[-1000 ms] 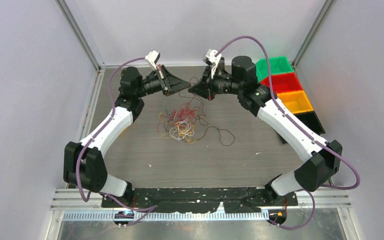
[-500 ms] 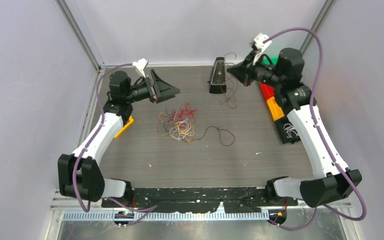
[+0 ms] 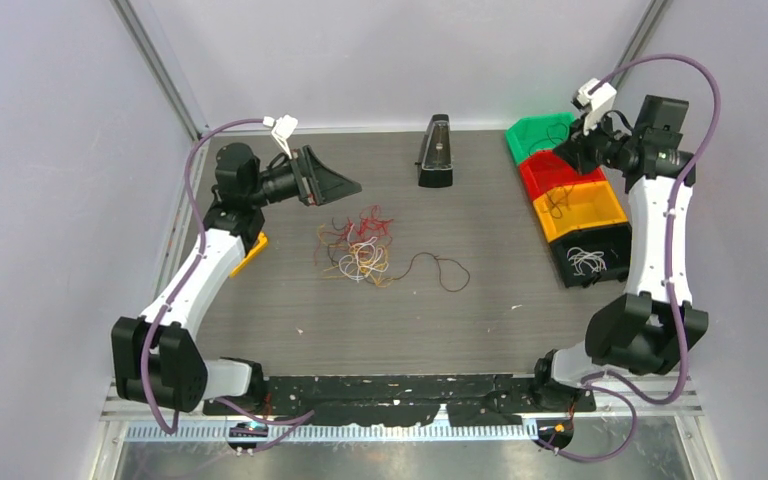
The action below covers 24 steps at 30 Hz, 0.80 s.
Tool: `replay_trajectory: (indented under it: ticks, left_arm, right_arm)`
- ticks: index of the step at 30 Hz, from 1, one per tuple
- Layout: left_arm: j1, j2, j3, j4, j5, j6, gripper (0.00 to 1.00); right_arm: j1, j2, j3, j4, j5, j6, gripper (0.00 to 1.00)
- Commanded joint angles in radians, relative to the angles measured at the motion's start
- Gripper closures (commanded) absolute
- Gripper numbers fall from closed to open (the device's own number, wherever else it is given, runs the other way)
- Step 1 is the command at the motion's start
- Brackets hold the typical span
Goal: Untangle the cables
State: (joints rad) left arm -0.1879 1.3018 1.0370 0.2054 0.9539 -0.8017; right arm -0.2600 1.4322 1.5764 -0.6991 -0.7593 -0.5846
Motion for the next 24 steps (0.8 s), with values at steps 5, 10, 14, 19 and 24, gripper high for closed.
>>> replay_trajectory:
  ticks: [5,10,14,19,24]
  left_arm:
    - [-0.016,0.024,0.004,0.063,-0.001,0.026,0.0]
    - [-0.016,0.029,0.007,0.043,-0.018,0.05,0.0]
    - [-0.016,0.032,0.011,-0.004,-0.023,0.081,0.0]
    - [-0.016,0.041,0.009,-0.023,-0.03,0.089,0.0]
    - [-0.016,0.042,0.02,-0.077,-0.033,0.126,0.0]
  right_arm:
    - [-0.105,0.226,0.166,-0.252,-0.035,-0.616,0.95]
    - [-0.125,0.326,0.197,-0.281,-0.017,-0.88,0.95]
    - [-0.125,0.392,0.229,-0.336,0.005,-1.067,0.95]
    - [-0.128,0.487,0.326,-0.443,0.073,-1.3,0.94]
    - [-0.143,0.519,0.32,-0.523,0.175,-1.601,0.95]
